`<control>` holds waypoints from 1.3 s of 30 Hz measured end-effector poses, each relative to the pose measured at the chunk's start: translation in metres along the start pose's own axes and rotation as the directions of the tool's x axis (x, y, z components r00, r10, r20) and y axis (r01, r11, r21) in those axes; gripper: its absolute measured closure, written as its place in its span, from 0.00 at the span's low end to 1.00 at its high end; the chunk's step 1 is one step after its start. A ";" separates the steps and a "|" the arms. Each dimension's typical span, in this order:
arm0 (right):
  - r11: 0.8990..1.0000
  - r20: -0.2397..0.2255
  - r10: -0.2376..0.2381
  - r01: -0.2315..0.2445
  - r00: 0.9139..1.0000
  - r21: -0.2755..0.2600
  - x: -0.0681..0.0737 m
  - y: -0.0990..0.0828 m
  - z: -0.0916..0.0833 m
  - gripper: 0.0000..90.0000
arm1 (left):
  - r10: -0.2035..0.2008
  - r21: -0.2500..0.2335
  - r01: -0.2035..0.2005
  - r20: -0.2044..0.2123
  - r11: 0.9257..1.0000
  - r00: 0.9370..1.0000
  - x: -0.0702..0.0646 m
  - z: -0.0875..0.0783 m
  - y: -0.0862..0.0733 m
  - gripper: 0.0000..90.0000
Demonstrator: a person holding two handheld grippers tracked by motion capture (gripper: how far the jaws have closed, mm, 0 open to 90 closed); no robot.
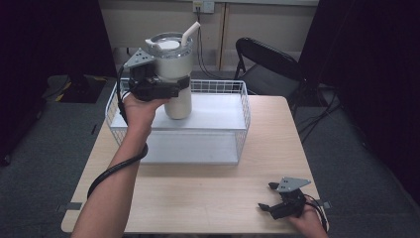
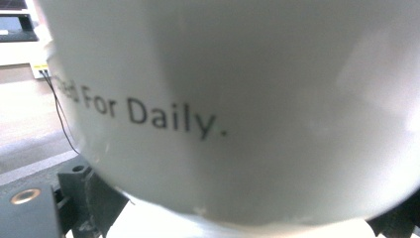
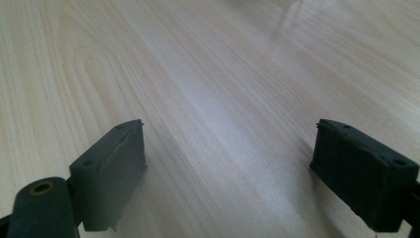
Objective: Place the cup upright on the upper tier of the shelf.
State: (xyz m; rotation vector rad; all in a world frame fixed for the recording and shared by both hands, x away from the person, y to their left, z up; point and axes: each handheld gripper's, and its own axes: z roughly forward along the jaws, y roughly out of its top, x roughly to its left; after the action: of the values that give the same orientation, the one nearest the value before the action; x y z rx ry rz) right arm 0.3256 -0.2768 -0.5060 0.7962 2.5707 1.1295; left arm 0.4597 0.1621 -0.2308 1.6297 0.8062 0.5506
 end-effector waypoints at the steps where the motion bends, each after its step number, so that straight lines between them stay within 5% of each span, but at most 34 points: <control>1: 1.000 0.000 0.000 0.000 1.000 0.000 0.000 0.000 0.000 0.14 | -0.001 0.001 0.001 0.000 1.000 1.000 0.001 0.001 0.000 0.10; 39: 1.000 -0.001 0.000 0.000 1.000 0.001 0.000 0.000 0.000 0.14 | 0.008 0.006 -0.008 -0.053 1.000 0.999 0.008 0.026 -0.006 0.10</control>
State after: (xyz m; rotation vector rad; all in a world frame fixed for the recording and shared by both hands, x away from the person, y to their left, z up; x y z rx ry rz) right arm 0.3257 -0.2769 -0.5059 0.7958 2.5722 1.1287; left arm 0.4824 0.1514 -0.2422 1.6299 0.8407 0.5998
